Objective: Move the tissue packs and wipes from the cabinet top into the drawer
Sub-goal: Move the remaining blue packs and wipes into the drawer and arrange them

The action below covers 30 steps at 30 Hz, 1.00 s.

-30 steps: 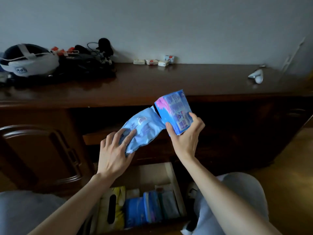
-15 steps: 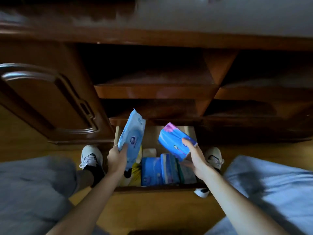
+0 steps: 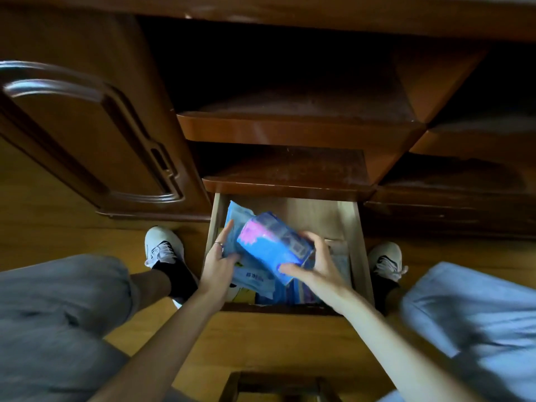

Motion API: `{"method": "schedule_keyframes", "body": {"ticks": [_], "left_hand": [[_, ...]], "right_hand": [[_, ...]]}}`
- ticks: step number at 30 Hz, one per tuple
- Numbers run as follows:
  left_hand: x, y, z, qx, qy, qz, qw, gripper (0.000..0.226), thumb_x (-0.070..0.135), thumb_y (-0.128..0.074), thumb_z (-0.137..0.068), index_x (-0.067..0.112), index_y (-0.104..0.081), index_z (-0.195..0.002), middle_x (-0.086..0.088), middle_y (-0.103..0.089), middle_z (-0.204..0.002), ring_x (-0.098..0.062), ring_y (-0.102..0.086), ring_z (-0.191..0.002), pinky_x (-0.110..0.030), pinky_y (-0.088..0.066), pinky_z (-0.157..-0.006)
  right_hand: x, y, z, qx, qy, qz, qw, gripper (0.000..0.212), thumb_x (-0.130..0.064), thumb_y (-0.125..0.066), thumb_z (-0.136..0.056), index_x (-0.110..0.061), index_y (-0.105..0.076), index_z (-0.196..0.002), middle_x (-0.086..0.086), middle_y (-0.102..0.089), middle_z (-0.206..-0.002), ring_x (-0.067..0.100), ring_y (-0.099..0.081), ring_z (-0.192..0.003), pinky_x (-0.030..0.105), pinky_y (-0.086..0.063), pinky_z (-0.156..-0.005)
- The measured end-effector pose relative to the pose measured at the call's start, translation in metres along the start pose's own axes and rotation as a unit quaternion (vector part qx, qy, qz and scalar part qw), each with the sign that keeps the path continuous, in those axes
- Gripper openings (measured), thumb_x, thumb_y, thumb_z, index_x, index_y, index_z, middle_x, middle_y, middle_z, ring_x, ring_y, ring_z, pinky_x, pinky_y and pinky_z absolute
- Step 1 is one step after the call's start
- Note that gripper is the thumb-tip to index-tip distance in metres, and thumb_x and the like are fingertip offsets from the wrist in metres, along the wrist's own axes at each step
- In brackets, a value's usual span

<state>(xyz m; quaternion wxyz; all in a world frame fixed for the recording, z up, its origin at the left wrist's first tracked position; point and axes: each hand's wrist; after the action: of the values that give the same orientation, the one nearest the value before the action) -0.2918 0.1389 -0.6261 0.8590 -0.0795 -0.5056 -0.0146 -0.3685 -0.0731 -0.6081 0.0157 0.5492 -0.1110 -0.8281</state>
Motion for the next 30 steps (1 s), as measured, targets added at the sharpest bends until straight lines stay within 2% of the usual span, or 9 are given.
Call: {"method": "schedule_keyframes", "body": {"ticks": [3,6,9,16,19,22,25,27,30], "left_hand": [[0.001,-0.002,0.005,0.010,0.018,0.034,0.999,0.056,-0.007,-0.048,-0.096,0.038,-0.076,-0.116,-0.004,-0.073,-0.123,-0.029,-0.069,-0.114,-0.047,-0.060,-0.088],[0.006,0.001,0.010,-0.024,0.063,0.075,0.995,0.030,0.039,-0.059,-0.093,0.030,-0.078,-0.115,-0.006,-0.075,-0.119,-0.028,-0.070,-0.114,-0.042,-0.060,-0.085],[0.007,0.002,0.010,-0.062,0.062,0.031,0.996,0.070,0.071,-0.074,-0.073,0.021,-0.073,-0.122,-0.007,-0.076,-0.118,-0.028,-0.072,-0.110,-0.052,-0.055,-0.096],[0.014,0.009,0.003,0.020,-0.008,-0.005,1.000,0.058,0.023,-0.091,-0.075,0.015,-0.065,-0.126,-0.005,-0.077,-0.111,-0.023,-0.075,-0.101,-0.042,-0.063,-0.082],[0.022,0.018,-0.001,0.057,-0.027,0.014,0.998,0.049,0.022,-0.088,-0.078,0.014,-0.066,-0.121,-0.004,-0.078,-0.109,-0.021,-0.076,-0.098,-0.029,-0.062,-0.071],[0.023,0.020,-0.001,0.054,-0.014,0.027,0.998,0.051,0.025,-0.089,-0.075,0.011,-0.066,-0.118,-0.007,-0.078,-0.108,-0.025,-0.076,-0.098,-0.035,-0.062,-0.075],[0.016,0.013,0.002,0.023,-0.002,0.002,1.000,0.067,0.030,-0.091,-0.068,0.012,-0.063,-0.126,-0.007,-0.076,-0.113,-0.026,-0.075,-0.101,-0.044,-0.060,-0.085],[0.013,0.010,0.002,0.038,-0.007,-0.006,0.999,0.064,0.028,-0.092,-0.071,0.015,-0.063,-0.127,-0.004,-0.077,-0.111,-0.023,-0.075,-0.100,-0.040,-0.062,-0.081],[0.019,0.022,-0.001,0.092,-0.028,0.000,0.995,0.055,0.021,-0.090,-0.075,0.021,-0.062,-0.123,0.000,-0.076,-0.109,-0.014,-0.076,-0.096,-0.026,-0.062,-0.070]], "right_hand": [[0.002,-0.008,0.005,-0.021,0.052,0.111,0.992,0.096,-0.046,-0.087,-0.070,-0.043,-0.030,-0.147,-0.016,-0.035,-0.138,-0.006,-0.039,-0.128,0.022,-0.047,-0.100],[0.000,-0.008,0.007,-0.051,0.068,0.139,0.987,0.105,-0.038,-0.089,-0.075,-0.045,-0.021,-0.155,-0.014,-0.033,-0.143,-0.002,-0.034,-0.136,0.034,-0.045,-0.109],[-0.002,-0.004,0.006,-0.071,0.092,0.179,0.977,0.110,-0.037,-0.090,-0.073,-0.052,-0.020,-0.156,-0.014,-0.029,-0.150,0.003,-0.029,-0.142,0.040,-0.041,-0.115],[-0.001,-0.012,0.002,-0.076,0.033,0.099,0.992,0.092,-0.076,-0.073,-0.075,-0.066,-0.018,-0.148,-0.036,-0.017,-0.159,-0.021,-0.027,-0.133,0.030,-0.030,-0.106],[0.007,-0.002,-0.012,0.024,-0.077,0.067,0.994,0.095,-0.081,-0.064,-0.074,-0.047,-0.025,-0.154,-0.014,-0.027,-0.164,0.005,-0.032,-0.142,0.036,-0.028,-0.108],[0.008,-0.001,-0.016,-0.017,-0.139,-0.010,0.990,0.081,-0.090,-0.066,-0.063,-0.049,-0.048,-0.131,-0.023,-0.062,-0.133,-0.009,-0.062,-0.112,0.019,-0.051,-0.090],[0.009,-0.015,-0.024,-0.095,-0.125,0.005,0.988,0.035,-0.093,-0.057,-0.070,-0.078,-0.049,-0.100,-0.047,-0.063,-0.102,-0.029,-0.057,-0.089,0.004,-0.048,-0.060],[0.010,-0.019,-0.038,-0.087,-0.124,-0.002,0.988,0.052,-0.096,-0.046,-0.074,-0.072,-0.051,-0.119,-0.043,-0.058,-0.120,-0.024,-0.057,-0.098,0.014,-0.046,-0.076],[0.021,-0.012,-0.080,0.011,-0.154,0.096,0.983,0.084,-0.081,-0.051,-0.086,-0.031,-0.043,-0.152,-0.008,-0.046,-0.151,0.017,-0.049,-0.138,0.039,-0.040,-0.109]]}}
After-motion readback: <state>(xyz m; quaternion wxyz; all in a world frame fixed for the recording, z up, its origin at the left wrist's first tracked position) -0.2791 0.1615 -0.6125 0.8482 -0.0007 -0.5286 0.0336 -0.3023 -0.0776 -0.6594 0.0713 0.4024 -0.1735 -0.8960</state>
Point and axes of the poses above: each hand's wrist, its own z-axis away from the middle knuckle, its own y-axis out of the back of the hand, x = y × z
